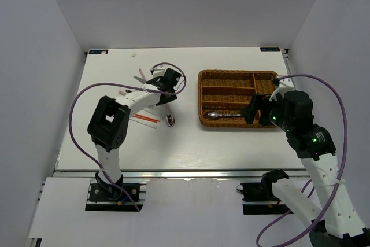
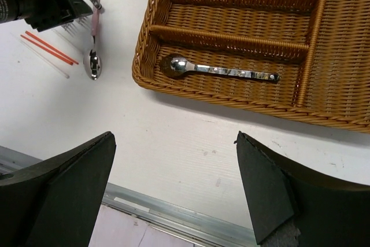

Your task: Sort the eating utensils into containers

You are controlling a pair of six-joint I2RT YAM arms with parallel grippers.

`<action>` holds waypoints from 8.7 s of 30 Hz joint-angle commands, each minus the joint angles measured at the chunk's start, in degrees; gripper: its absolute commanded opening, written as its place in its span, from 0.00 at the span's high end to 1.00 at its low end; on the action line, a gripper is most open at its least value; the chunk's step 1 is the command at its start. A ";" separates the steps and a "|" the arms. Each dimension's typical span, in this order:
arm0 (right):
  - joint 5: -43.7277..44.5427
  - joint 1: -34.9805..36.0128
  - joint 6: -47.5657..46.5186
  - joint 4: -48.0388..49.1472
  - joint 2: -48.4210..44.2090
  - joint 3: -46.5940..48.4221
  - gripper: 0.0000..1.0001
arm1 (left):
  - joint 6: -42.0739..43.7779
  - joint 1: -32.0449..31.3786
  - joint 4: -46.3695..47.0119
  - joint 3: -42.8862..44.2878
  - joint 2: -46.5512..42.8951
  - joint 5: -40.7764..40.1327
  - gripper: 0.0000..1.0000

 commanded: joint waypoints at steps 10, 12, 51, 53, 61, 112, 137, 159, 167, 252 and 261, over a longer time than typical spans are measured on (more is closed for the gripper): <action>-1.63 0.15 0.05 4.75 0.78 -2.55 0.11 | -2.60 -0.44 8.21 -4.56 1.84 4.65 0.48; -1.54 0.15 -0.22 4.75 0.78 -2.55 0.11 | -2.51 -0.44 8.92 -4.73 2.81 5.35 0.50; 1.09 0.15 -1.45 -0.26 -0.80 4.92 0.11 | 63.99 -17.67 15.17 16.17 0.96 48.66 1.00; 1.00 0.15 -1.45 -1.05 -1.41 5.18 0.11 | 68.66 -17.76 10.89 20.12 3.50 53.05 0.95; 1.71 0.15 -2.41 -2.46 -2.82 5.36 0.11 | 79.31 -19.51 2.86 35.15 18.09 53.79 0.89; -2.07 0.15 -1.62 4.31 0.34 -1.32 0.11 | -18.77 7.12 -9.10 23.13 22.15 -5.28 0.63; -0.84 0.15 -1.45 4.05 -0.71 0.08 0.11 | 59.24 -8.44 27.92 10.02 -0.89 30.62 1.00; 0.21 0.15 -2.50 1.41 -1.94 0.70 0.11 | 78.02 -14.94 20.93 25.60 15.92 40.43 0.61; -0.22 0.15 -2.50 1.94 -1.50 1.05 0.11 | 65.90 -14.15 32.30 19.26 8.45 22.46 0.02; -3.48 0.15 -2.50 4.93 -2.47 -1.15 0.11 | 55.92 -6.50 34.24 27.25 8.34 49.99 1.00; -2.42 0.15 -2.85 4.31 -2.47 -0.27 0.11 | 70.95 -13.27 23.96 39.38 18.89 56.34 1.00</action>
